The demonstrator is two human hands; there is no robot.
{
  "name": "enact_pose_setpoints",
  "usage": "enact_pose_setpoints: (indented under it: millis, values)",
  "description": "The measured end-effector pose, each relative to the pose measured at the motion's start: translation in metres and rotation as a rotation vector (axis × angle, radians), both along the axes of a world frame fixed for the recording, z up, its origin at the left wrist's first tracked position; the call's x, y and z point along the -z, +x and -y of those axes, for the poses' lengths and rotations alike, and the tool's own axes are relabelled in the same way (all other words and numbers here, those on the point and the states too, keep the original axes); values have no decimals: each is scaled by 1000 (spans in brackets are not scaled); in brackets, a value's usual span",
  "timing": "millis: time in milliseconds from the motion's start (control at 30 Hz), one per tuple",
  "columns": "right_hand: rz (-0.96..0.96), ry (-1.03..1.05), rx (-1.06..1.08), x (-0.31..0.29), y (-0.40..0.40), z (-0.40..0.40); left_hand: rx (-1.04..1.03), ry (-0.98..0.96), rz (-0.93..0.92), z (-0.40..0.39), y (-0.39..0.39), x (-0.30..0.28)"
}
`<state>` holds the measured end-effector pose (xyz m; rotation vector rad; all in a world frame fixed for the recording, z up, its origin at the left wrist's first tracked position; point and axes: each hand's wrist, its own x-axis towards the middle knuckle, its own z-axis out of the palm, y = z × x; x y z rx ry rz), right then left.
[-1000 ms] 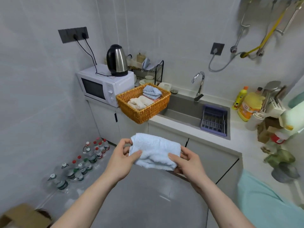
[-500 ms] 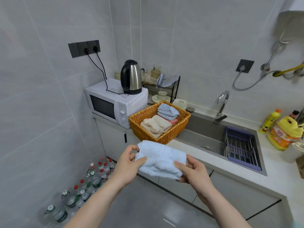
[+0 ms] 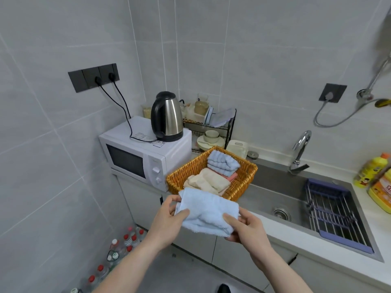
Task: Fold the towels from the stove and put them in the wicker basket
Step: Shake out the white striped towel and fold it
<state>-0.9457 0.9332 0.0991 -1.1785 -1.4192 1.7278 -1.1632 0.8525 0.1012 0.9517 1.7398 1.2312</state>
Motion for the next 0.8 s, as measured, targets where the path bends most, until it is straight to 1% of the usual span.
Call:
enact_pose_setpoints:
  millis: [300, 367, 433, 600, 733, 800]
  values:
    - [39, -78, -35, 27, -52, -145, -68, -57, -81, -142, -49, 30]
    - [74, -86, -27, 35, -58, -178, -91, -82, -132, -178, -57, 40]
    - [108, -105, -31, 46, -60, -207, -71, -123, -165, -208, -60, 47]
    - [291, -116, -46, 77, -67, -269, -20, -226, -179, -274, -68, 71]
    - [395, -140, -32, 107, -77, -304, 2, -299, -139, -314, -74, 93]
    - [416, -139, -23, 125, -82, -320, 28, -331, -138, -331, -78, 100]
